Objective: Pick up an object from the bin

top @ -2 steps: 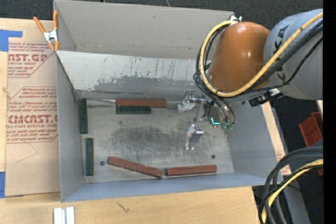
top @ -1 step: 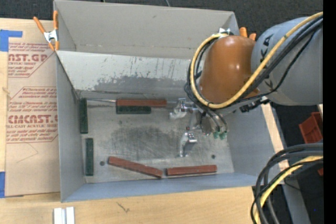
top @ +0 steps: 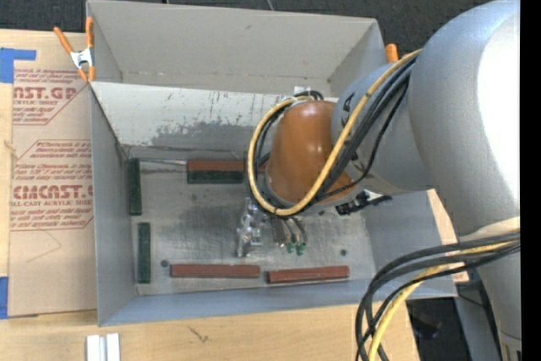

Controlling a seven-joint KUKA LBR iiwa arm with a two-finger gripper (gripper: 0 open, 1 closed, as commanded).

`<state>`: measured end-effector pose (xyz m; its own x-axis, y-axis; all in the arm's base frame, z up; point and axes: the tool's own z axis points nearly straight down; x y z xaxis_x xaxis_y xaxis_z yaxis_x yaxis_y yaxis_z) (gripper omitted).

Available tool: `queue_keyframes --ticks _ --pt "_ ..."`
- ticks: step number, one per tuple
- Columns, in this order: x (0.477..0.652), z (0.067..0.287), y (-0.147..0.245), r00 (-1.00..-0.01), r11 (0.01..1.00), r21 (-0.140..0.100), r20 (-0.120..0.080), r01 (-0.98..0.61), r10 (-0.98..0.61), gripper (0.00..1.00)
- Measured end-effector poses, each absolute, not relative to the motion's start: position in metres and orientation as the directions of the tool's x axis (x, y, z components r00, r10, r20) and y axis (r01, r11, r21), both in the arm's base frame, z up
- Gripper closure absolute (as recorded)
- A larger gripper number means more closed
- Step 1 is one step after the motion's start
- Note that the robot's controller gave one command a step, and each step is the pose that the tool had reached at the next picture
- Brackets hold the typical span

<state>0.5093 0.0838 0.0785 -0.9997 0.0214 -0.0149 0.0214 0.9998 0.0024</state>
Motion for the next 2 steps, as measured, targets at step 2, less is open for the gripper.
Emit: queue_keyframes --ticks 2 --pt "0.5062 0.0758 0.0844 -1.000 1.000 0.002 -0.006 0.021 0.021 0.00"
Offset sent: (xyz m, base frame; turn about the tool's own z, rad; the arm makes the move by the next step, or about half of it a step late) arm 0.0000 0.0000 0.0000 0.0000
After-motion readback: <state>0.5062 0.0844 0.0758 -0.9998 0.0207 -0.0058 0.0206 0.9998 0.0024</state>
